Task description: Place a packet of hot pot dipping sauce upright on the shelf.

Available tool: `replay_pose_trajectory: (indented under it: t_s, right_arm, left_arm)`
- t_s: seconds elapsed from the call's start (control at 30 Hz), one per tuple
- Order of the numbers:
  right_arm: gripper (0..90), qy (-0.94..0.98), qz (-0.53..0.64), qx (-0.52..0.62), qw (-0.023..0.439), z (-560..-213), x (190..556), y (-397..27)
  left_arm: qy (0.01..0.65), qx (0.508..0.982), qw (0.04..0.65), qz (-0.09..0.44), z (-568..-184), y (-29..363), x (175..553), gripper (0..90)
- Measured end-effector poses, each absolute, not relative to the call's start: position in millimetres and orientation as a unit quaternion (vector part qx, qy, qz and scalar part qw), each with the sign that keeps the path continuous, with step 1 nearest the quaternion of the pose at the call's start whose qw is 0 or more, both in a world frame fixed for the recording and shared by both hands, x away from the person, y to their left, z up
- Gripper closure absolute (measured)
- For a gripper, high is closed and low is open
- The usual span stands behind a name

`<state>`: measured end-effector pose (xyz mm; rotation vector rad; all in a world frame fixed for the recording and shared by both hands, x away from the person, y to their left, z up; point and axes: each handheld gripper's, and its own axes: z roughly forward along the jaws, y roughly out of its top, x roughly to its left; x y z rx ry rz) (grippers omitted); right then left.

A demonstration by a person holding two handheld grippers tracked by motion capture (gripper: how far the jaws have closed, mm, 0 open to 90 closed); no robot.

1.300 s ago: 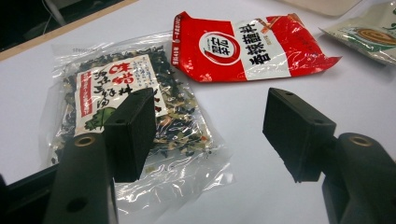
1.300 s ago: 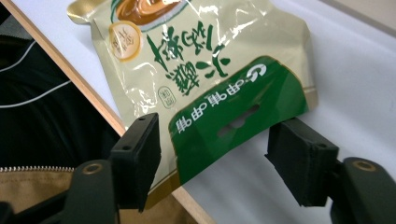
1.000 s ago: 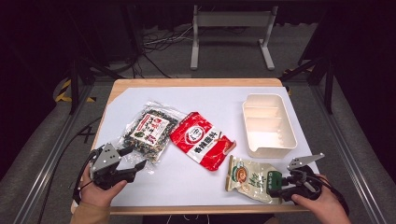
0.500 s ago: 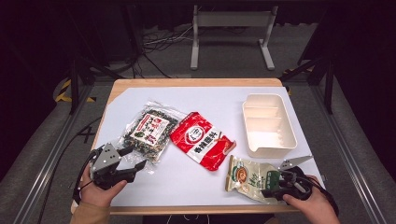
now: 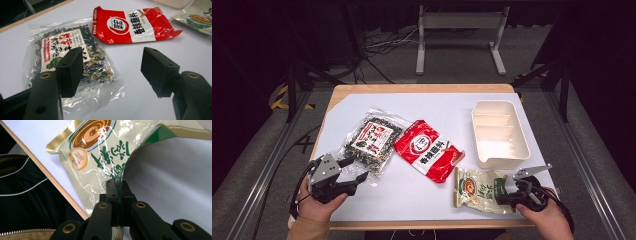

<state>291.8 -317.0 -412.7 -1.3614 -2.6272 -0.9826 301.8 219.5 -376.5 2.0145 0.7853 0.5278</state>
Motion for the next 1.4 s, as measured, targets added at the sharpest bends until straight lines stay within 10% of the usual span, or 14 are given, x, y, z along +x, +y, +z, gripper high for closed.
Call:
replay_pose_trajectory:
  t_s: [1.4]
  right_arm:
    - [89.7,-0.863,-0.341,-0.370,-0.050,-305,279,-305]
  left_arm:
    - [0.333,0.806,0.440,0.214,-381,226,306,35.4]
